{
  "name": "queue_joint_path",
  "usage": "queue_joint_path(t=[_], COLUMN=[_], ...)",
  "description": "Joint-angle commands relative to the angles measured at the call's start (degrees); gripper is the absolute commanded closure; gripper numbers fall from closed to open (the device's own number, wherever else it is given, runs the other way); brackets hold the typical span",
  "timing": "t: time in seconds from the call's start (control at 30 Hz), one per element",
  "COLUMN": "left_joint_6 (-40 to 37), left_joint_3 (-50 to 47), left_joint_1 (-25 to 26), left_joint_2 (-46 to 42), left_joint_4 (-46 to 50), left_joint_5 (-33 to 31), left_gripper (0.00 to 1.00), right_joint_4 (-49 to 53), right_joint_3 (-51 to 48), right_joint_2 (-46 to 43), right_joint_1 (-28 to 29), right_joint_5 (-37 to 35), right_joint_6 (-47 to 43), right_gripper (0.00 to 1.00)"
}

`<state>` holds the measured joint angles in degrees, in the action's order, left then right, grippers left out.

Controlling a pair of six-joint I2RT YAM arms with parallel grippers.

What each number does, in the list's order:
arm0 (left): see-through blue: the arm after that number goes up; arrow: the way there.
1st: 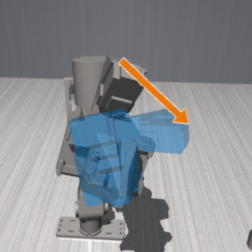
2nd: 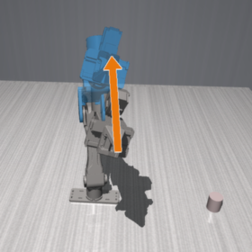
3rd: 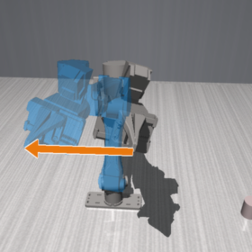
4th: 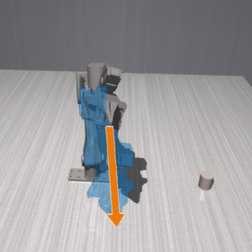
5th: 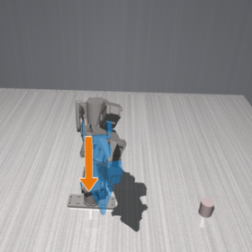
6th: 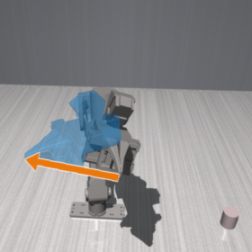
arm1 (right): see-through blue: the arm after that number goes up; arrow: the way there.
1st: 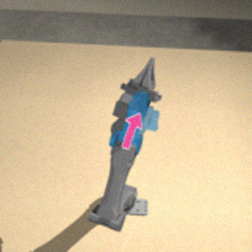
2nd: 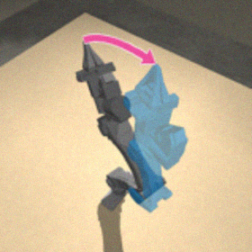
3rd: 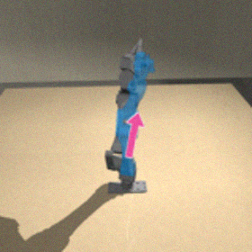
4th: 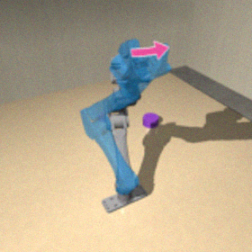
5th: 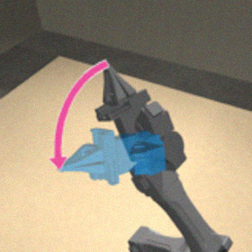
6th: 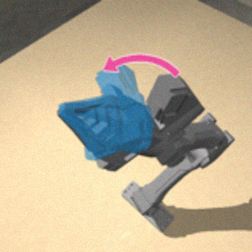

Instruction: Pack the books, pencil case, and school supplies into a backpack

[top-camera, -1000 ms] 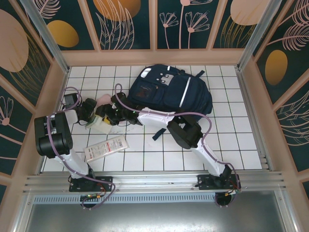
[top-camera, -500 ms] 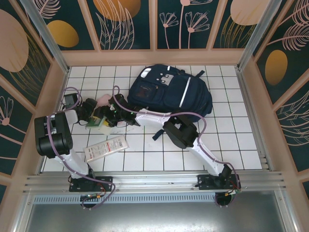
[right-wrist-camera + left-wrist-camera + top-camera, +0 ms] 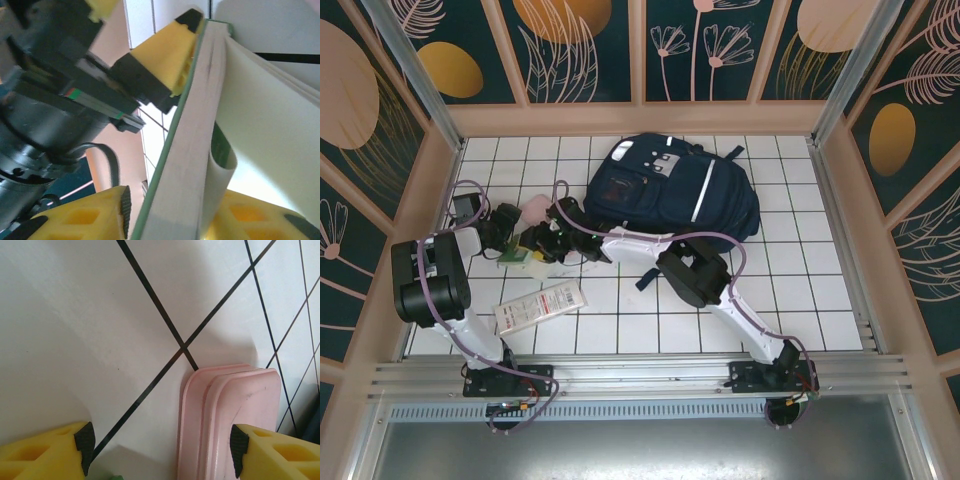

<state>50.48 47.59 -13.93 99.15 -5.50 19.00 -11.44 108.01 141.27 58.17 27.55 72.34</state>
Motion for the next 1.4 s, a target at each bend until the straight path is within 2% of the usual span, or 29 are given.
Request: queue_joint_path(t=[0.0, 0.23, 0.43, 0.6, 0.77, 1.0, 1.13, 1.27, 1.37], left_joint_6=[-0.84, -1.38, -2.40, -2.33, -1.80, 1.70, 5.43, 13.17, 18.01], left_joint_3=[1.51, 3.23, 7.42, 10.32, 9.69, 8.74, 8.45, 4.00, 1.58], left_joint_1=[0.42, 0.40, 0.40, 0.40, 0.40, 1.40, 4.35, 5.66, 6.56], left_joint_2=[-3.00, -11.69, -18.96, -22.45, -24.15, -25.45, -24.74, -24.60, -25.39], left_joint_4=[5.30, 10.36, 16.04, 18.47, 17.13, 10.91, 6.98, -0.78, -5.96], left_joint_5=[-0.78, -8.44, -14.24, -13.14, -6.98, 7.40, 14.97, 21.11, 22.83], left_gripper=[0.27, 0.26, 0.24, 0.24, 0.23, 0.21, 0.19, 0.19, 0.19], right_joint_4=[-2.65, -5.48, -8.18, -10.92, -12.56, -10.45, -10.09, -9.83, -9.96], right_joint_3=[-2.67, -6.85, -9.87, -13.34, -18.14, -24.42, -27.41, -29.60, -30.76], right_joint_2=[-4.29, -7.69, -11.51, -15.84, -22.26, -32.62, -37.20, -40.52, -42.11], right_joint_1=[-0.14, -0.62, -1.21, -2.27, -3.88, -7.13, -9.02, -10.26, -11.01], right_joint_5=[0.57, 0.72, 1.28, 1.54, 1.05, -1.44, -1.79, -2.45, -2.85], right_joint_6=[-0.62, -0.12, 0.00, 0.48, -0.10, -2.84, -3.47, -3.94, -3.87], right_gripper=[0.63, 0.79, 0.80, 0.80, 0.80, 0.79, 0.78, 0.78, 0.78])
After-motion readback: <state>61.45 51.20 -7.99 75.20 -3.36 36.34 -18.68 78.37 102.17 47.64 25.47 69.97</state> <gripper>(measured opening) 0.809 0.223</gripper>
